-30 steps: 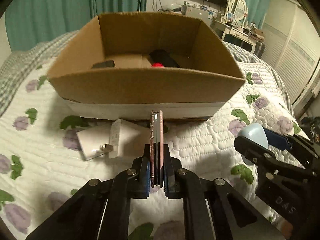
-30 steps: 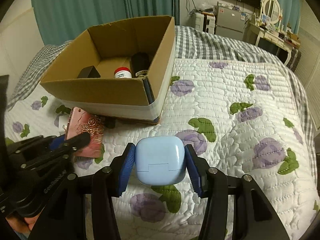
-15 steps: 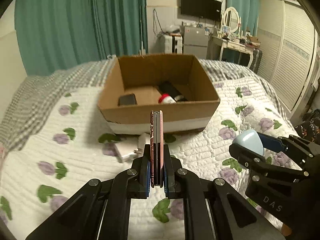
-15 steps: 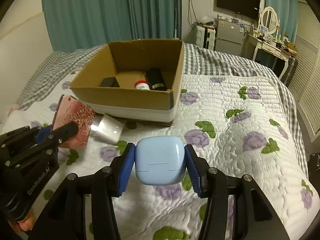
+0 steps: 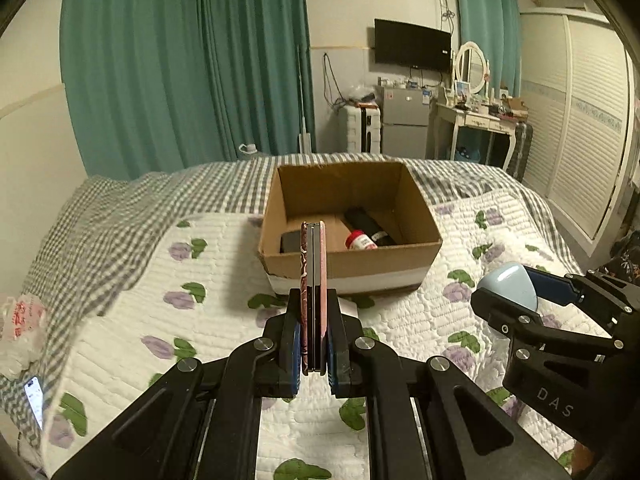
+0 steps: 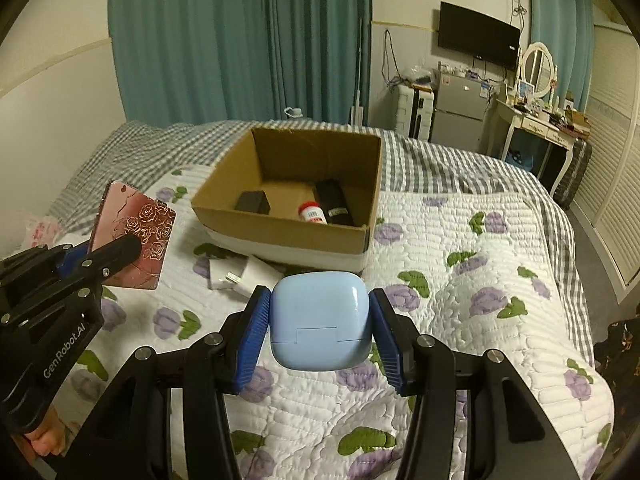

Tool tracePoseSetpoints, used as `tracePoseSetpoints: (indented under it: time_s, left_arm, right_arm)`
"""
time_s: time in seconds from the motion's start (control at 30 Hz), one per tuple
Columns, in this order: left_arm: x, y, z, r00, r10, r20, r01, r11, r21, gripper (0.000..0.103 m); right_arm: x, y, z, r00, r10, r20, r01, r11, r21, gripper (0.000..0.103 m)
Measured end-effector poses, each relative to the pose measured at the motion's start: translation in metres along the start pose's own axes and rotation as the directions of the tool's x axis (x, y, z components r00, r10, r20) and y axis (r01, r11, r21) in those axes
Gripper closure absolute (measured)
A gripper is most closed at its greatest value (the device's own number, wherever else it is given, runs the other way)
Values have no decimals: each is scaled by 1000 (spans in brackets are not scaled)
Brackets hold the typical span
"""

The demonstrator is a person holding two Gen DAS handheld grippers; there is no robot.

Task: Organize rigid objects
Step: 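Lift the pink phone case and blue earbud case toward the box, then lower both cases into the box and open both tools to release them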

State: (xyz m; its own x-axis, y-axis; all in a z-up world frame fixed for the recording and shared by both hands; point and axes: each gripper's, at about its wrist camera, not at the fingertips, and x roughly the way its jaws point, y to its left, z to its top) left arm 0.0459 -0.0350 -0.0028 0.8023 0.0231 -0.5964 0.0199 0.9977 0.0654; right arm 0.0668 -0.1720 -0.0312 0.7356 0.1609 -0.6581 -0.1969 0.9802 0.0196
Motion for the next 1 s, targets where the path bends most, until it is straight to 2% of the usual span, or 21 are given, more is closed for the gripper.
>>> tracePoseSetpoints:
  time_s: [0.23,0.5,0.77,1.0]
  left_arm:
    - [-9,2,23,999,-2,48,1,1000,18,93]
    - [13,9,63,997,-2,76,0,1000,28,93]
    - [61,10,104,997,18,74,-22,998,55,93]
    - [118,9,124,999,22,44,-26,996,81,93]
  right_arm:
    - [-14,6,19,999,30,36,-29,999,-14,53]
    - [-8,3,63,996,38,84,-35,999,-40,53]
    - [24,-2,110,993,43,110,-37,998,-57,53]
    - [78,-13,142,995,34,91,-28,998,-61,53]
